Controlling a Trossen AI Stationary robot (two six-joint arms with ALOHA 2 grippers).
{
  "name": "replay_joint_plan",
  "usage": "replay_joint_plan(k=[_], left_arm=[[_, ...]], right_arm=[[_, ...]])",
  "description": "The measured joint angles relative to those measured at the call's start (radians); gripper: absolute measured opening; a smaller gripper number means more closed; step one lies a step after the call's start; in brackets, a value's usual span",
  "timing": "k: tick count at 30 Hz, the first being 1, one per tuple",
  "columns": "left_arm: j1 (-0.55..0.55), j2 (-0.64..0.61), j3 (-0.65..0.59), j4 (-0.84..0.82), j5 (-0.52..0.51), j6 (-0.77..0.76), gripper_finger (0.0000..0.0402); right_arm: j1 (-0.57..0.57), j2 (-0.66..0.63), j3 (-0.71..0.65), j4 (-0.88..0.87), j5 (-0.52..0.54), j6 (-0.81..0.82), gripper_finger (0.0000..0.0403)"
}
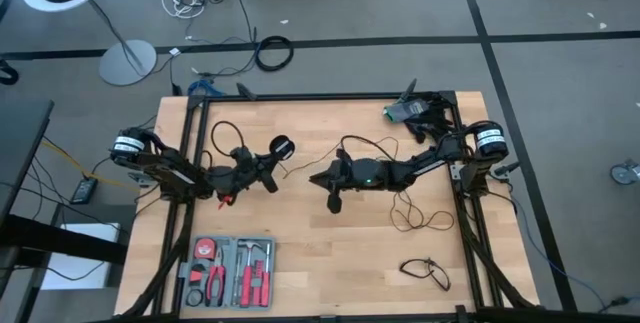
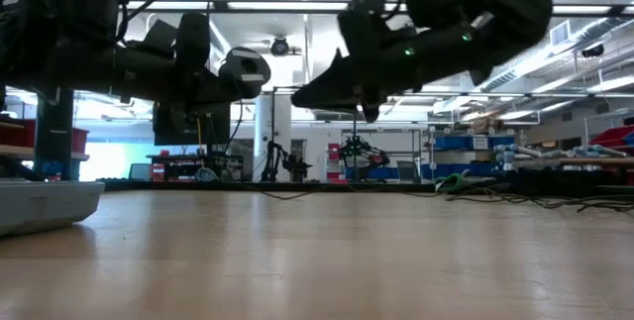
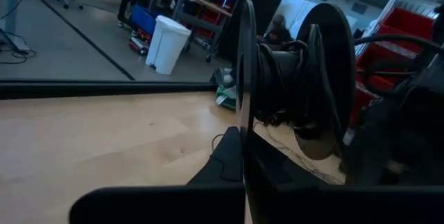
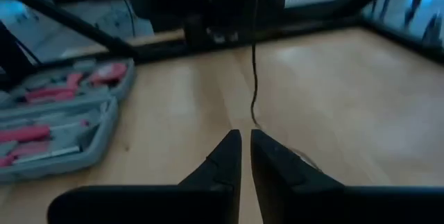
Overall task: Coil cords
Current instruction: Coil the black wire onto the spool
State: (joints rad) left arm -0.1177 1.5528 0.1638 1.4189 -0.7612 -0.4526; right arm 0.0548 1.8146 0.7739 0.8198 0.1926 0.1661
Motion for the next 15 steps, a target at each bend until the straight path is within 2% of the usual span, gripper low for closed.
replay_joint_plan(k=[4,10,15], left_arm=[[0.0,0.0,0.0,0.002,0.001,0.0,0.0],[0.0,0.0,0.002,0.001,0.002,0.001,0.0],[0.0,0.0,0.002,-0.001,0.004,0.001,0.0]], right_arm=[[-0.022,0.04,0.011,0.037,0.006,0.004,0.0038],[-0.037,0.208,0.151,0.062,-0.042,0.008,0.0067],[-0.048,0.237,0.195,0.076,-0.037,-0.019,0.0097]])
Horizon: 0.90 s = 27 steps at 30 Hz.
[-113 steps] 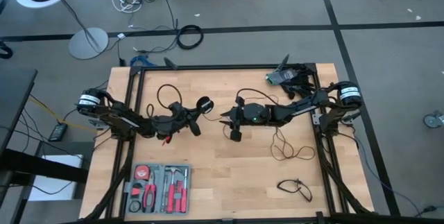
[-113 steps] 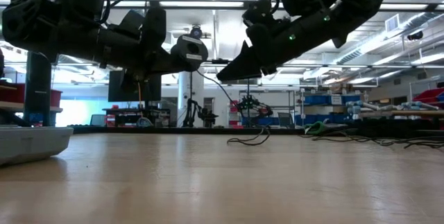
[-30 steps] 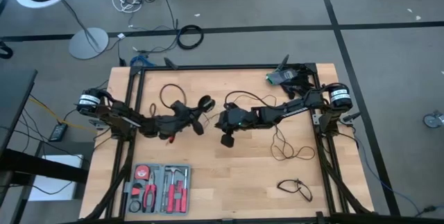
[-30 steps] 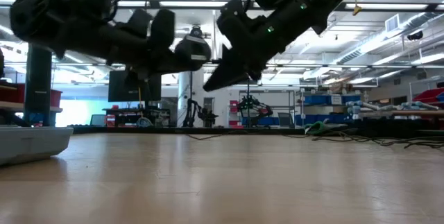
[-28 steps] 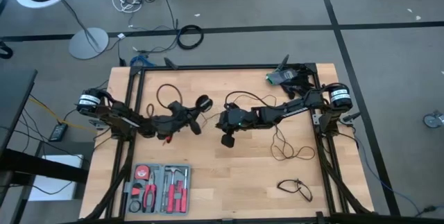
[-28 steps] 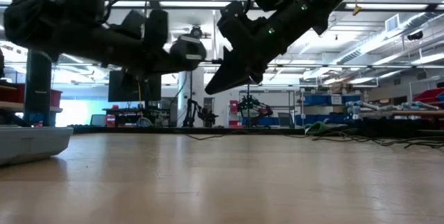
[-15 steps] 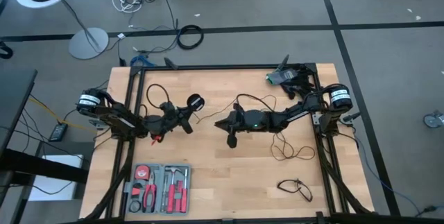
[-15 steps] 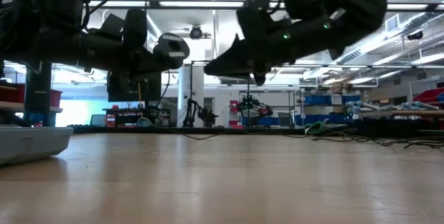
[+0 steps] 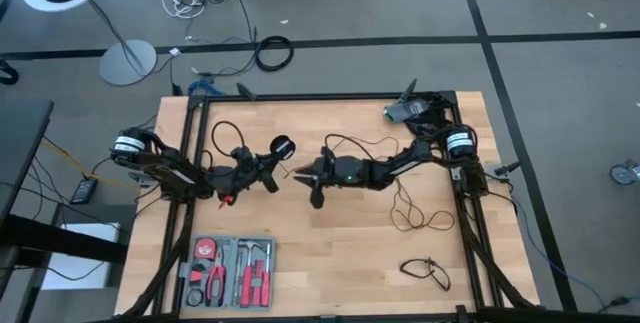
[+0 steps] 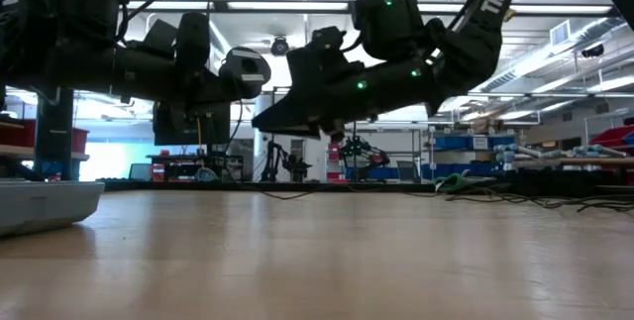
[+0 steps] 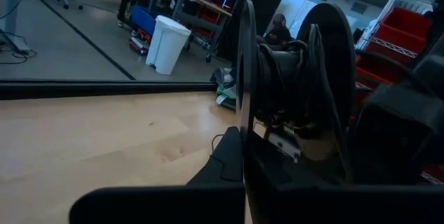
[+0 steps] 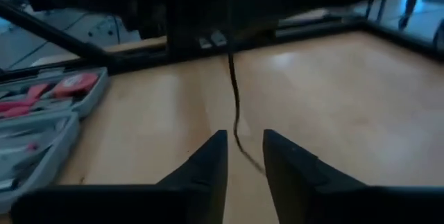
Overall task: Coil cords
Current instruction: Coil the black wire onto the spool
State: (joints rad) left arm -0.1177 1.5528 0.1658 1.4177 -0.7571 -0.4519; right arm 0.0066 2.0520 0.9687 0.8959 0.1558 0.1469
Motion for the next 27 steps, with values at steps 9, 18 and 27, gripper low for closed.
replay_joint_plan(k=[9,18,27], left_arm=[[0.0,0.0,0.0,0.0,-0.001,0.001,0.0],[0.0,0.0,0.014,0.0,-0.003,0.004,0.0],[0.0,0.0,0.018,0.003,-0.002,0.022,0.0]], right_arm=[[-0.012,0.01,0.012,0.042,-0.024,-0.018,0.0139],[-0.024,0.01,0.059,0.015,-0.029,-0.022,0.014],[-0.024,0.01,0.079,-0.062,-0.047,-0.032,0.0104]])
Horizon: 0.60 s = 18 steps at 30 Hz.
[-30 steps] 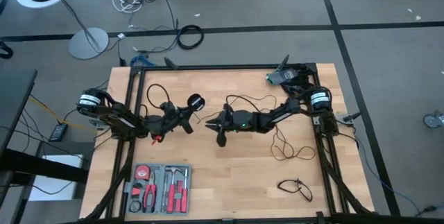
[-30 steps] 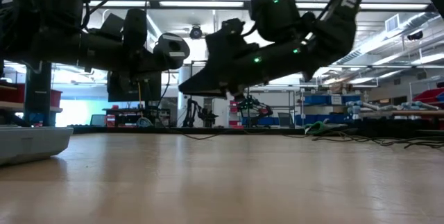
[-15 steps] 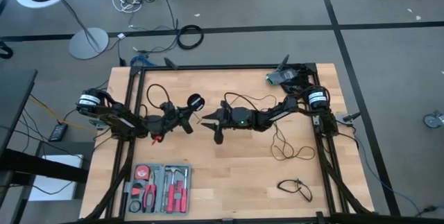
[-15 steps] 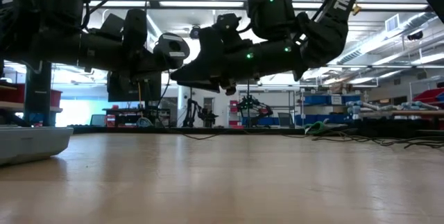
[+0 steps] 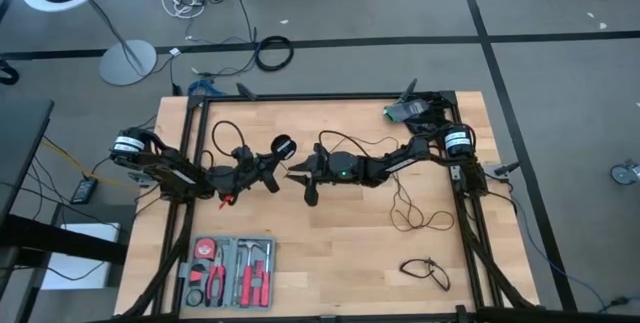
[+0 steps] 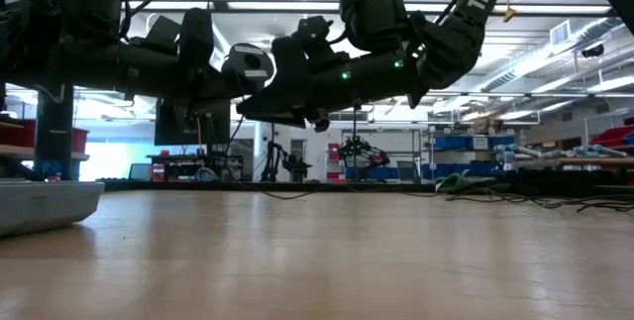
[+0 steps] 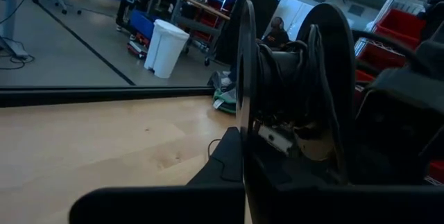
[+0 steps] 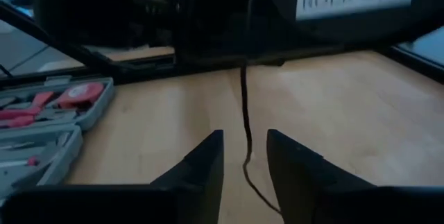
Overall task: Coil cords
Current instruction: Coil the black wire onto the spool
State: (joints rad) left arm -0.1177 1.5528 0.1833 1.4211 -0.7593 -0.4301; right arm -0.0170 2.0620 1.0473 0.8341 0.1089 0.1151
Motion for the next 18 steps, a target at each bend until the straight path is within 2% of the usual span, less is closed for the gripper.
replay_joint_plan(k=[8,13,18], left_arm=[[0.0,0.0,0.0,0.002,0.0,0.0,0.0],[0.0,0.0,0.0,0.002,0.0,0.0,0.0],[0.0,0.0,0.0,0.003,0.0,0.0,0.0]], right_arm=[[0.0,0.0,0.0,0.0,0.0,0.003,0.006],[0.0,0.0,0.0,0.001,0.0,-0.015,0.0009],[0.0,0.0,0.0,-0.006,0.0,-0.017,0.0004]])
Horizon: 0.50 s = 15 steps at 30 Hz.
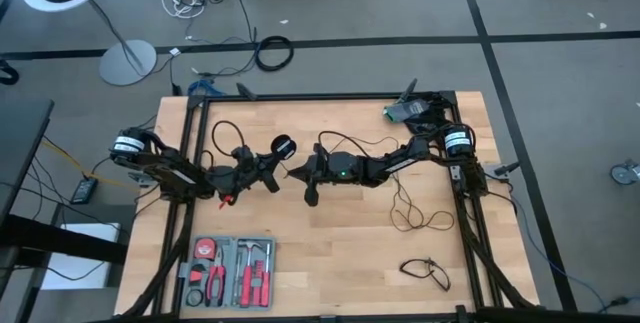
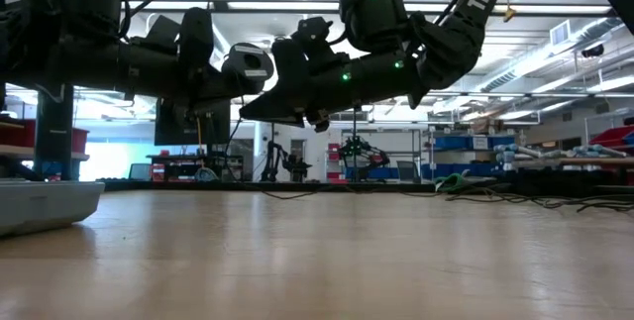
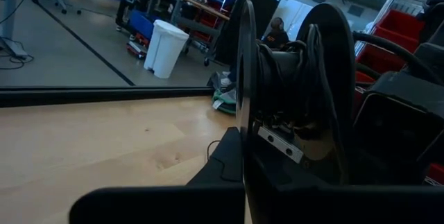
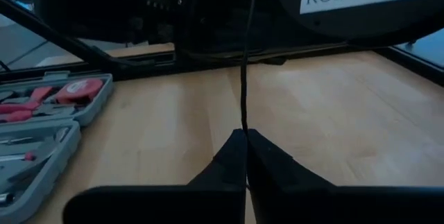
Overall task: Coil cords
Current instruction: Coil the black wire onto the spool
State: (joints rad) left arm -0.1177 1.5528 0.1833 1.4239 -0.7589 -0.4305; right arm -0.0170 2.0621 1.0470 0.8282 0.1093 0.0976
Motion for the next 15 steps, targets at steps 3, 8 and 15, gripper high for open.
replay_joint_plan(k=[3,8,15], left_arm=[[0.0,0.0,0.0,0.001,0.0,0.0,0.0],[0.0,0.0,0.0,-0.004,0.014,0.0,0.0],[0.0,0.0,-0.009,-0.007,0.028,0.008,0.0]], right_arm=[[0.0,0.0,0.0,-0.044,0.005,0.006,0.0002],[-0.001,-0.006,0.0,-0.176,0.082,0.038,0.0001],[-0.003,-0.136,-0.001,-0.431,0.258,0.026,0.0001]])
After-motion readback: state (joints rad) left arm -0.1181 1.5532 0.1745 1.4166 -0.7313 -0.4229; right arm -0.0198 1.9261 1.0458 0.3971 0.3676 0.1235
